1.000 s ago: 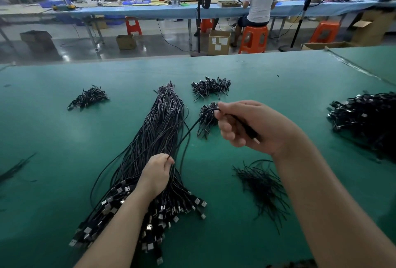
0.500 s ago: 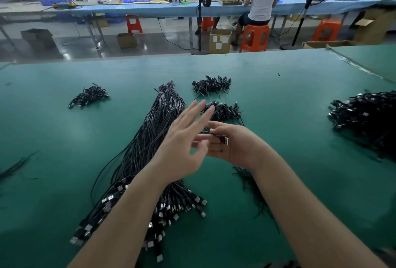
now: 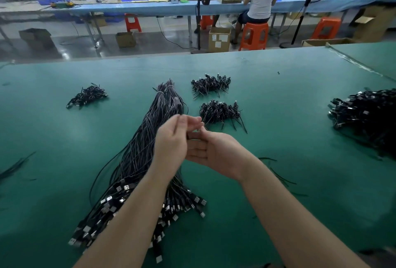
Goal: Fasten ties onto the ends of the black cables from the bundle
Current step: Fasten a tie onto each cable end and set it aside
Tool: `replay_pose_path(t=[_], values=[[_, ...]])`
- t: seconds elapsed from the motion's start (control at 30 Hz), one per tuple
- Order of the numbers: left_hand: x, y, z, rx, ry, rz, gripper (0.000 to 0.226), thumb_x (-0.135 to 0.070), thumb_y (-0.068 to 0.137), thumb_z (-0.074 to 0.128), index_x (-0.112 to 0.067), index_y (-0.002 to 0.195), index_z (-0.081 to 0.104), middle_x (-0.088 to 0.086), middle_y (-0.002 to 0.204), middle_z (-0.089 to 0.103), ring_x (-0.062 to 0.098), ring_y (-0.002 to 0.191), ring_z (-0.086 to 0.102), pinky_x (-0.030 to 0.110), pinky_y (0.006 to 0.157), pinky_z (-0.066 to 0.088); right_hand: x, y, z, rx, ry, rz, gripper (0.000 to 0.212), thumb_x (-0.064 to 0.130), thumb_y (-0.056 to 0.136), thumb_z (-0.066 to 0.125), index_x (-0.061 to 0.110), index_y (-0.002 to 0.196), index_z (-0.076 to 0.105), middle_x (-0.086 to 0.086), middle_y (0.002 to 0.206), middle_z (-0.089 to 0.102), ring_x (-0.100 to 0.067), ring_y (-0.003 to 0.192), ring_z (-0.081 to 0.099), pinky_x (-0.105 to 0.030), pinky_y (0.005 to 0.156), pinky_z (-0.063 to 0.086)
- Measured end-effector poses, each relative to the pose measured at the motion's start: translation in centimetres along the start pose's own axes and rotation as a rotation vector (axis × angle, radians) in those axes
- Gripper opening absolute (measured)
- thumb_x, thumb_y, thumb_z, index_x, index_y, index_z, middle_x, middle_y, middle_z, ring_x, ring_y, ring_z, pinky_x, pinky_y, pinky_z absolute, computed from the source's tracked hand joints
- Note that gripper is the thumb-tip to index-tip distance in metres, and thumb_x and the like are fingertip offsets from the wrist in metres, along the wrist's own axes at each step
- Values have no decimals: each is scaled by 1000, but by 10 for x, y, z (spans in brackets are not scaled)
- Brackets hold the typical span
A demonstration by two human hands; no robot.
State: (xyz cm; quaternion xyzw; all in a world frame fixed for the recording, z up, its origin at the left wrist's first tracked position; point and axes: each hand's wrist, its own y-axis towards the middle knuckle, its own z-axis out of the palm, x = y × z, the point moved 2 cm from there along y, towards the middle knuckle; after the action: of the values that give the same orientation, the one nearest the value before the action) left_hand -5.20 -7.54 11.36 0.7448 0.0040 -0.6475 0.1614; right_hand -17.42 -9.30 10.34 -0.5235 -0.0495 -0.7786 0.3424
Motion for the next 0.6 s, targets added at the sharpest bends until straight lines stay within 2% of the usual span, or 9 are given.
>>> replay_pose_path(t=[0.1, 0.17, 0.2, 0.27, 0.37, 0.43, 0.5, 0.53, 0.6], values=[[-3, 6, -10, 26, -543, -160, 37, -19, 109, 33, -2, 98, 64, 23, 107, 74, 38, 103, 72, 38, 82, 60, -3, -3, -6, -32, -466, -101, 31, 34, 103, 55, 8, 109, 71, 4, 82, 72, -18, 82, 66, -39, 91, 55], [-7, 9, -16, 80, -744, -175, 40, -23, 109, 30, -4, 98, 63, 29, 111, 70, 44, 107, 69, 42, 84, 59, -9, -4, -7, -8, -810, -68, 27, 44, 99, 59, 26, 90, 77, 15, 76, 68, -11, 79, 61, -40, 94, 52], [-9, 11, -19, 109, -813, -179, 42, -25, 109, 30, -5, 97, 65, 30, 113, 70, 44, 110, 68, 44, 84, 59, -13, -4, -6, 20, -843, -44, 29, 46, 99, 57, 29, 86, 76, 16, 81, 70, -9, 84, 62, -41, 98, 51], [-14, 14, -22, 156, -875, -162, 44, -25, 109, 30, -7, 96, 68, 28, 118, 69, 43, 114, 66, 44, 85, 58, -20, -2, -5, 44, -688, -36, 29, 47, 101, 54, 29, 93, 75, 13, 101, 73, -8, 104, 64, -43, 109, 46], [-19, 12, -21, 186, -850, -135, 42, -23, 109, 31, -5, 100, 67, 29, 120, 68, 44, 117, 64, 43, 87, 58, -24, 0, -2, 71, -552, -119, 36, 51, 100, 53, 24, 119, 69, 11, 124, 69, -7, 123, 59, -33, 113, 41], [-22, 9, -20, 222, -852, -149, 40, -23, 108, 32, -4, 99, 66, 29, 120, 67, 46, 115, 65, 45, 86, 58, -24, 1, 3, 154, -546, -213, 33, 40, 102, 51, 13, 110, 69, -2, 113, 72, -12, 111, 65, -25, 103, 45], [-26, 8, -22, 309, -862, -183, 38, -26, 106, 34, -7, 97, 65, 28, 122, 67, 45, 113, 66, 46, 79, 60, -25, 1, 5, 230, -518, -237, 31, 29, 105, 48, 12, 86, 65, -20, 82, 64, -19, 83, 63, -29, 94, 49], [-28, 7, -25, 357, -848, -204, 39, -28, 105, 35, -10, 94, 68, 26, 122, 68, 43, 109, 69, 44, 73, 61, -24, 1, 6, 254, -501, -223, 31, 26, 105, 49, 14, 79, 61, -16, 71, 55, -18, 73, 58, -33, 94, 50], [-30, 3, -32, 467, -813, -244, 40, -30, 104, 39, -14, 87, 71, 24, 115, 71, 36, 97, 74, 37, 63, 61, -22, 2, 3, 295, -456, -159, 28, 26, 100, 55, 13, 75, 53, -4, 66, 43, -13, 63, 49, -37, 91, 52]])
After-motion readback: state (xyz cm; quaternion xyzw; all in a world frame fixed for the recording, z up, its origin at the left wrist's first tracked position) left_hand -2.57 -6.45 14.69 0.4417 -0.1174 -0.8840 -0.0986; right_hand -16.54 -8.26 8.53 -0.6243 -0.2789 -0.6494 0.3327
